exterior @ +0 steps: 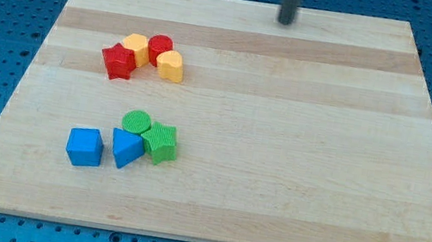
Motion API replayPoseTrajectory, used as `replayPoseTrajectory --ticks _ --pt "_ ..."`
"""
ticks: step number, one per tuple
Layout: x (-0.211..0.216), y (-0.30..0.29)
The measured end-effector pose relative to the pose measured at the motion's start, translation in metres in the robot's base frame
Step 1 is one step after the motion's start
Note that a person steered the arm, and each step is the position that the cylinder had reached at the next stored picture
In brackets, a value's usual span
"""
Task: Push the green circle into the green star
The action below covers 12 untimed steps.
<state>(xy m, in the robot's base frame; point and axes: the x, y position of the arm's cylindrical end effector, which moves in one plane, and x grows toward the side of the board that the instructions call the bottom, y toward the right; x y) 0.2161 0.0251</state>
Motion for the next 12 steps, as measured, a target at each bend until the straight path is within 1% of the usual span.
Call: replayPoseTrajectory --ticks 1,2,3,4,5,6,8,10,12 --pt "0.003 -0.123" --pt "0.052 -0.217" --pt "0.125 -0.262" --pt "0.162 -0.274" --pt "0.225 -0.274" --pt "0.263 -0.269" --pt "0.267 -0.264" --pt "0.272 -0.23" --pt "0.276 -0.176"
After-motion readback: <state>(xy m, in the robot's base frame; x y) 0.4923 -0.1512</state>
